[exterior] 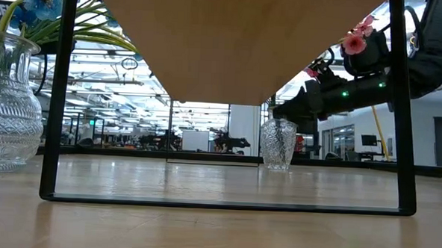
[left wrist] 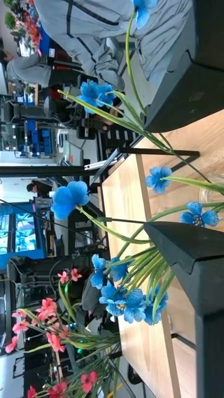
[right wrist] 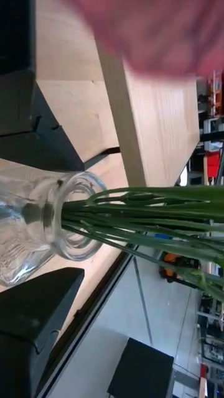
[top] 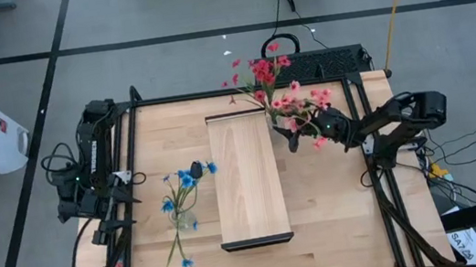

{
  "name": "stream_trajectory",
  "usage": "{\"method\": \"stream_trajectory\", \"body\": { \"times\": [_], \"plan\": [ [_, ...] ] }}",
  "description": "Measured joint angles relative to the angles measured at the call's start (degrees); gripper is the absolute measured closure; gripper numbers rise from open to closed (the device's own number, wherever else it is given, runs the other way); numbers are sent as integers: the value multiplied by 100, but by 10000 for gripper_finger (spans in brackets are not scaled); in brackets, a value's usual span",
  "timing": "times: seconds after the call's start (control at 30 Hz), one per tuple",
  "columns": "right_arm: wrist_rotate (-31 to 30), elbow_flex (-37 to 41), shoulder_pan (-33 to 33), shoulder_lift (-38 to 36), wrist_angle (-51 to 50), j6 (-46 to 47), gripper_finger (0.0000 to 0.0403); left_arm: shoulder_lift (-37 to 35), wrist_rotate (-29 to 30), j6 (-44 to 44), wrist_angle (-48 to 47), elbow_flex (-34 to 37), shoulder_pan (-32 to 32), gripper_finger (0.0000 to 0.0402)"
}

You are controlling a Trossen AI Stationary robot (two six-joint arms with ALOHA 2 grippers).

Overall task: Pick and place flowers into a vace then onto a shelf
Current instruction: Put the right transparent vase on the shelf

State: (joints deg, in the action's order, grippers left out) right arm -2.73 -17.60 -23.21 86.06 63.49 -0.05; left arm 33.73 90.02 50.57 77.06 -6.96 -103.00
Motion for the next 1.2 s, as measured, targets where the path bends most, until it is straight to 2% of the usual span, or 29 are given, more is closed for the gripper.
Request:
{"method": "stream_trajectory", "body": {
  "times": [0.47,0.77,1.2],
  "plan": [
    [104,-50,-10,2,-225,42,151,0,0,0,-14,0,0,151],
    [152,-153,-10,0,-300,5,212,0,0,0,-14,0,0,151],
    [-6,-161,0,0,-327,-20,228,-2,0,0,-16,0,0,151]
  ]
}}
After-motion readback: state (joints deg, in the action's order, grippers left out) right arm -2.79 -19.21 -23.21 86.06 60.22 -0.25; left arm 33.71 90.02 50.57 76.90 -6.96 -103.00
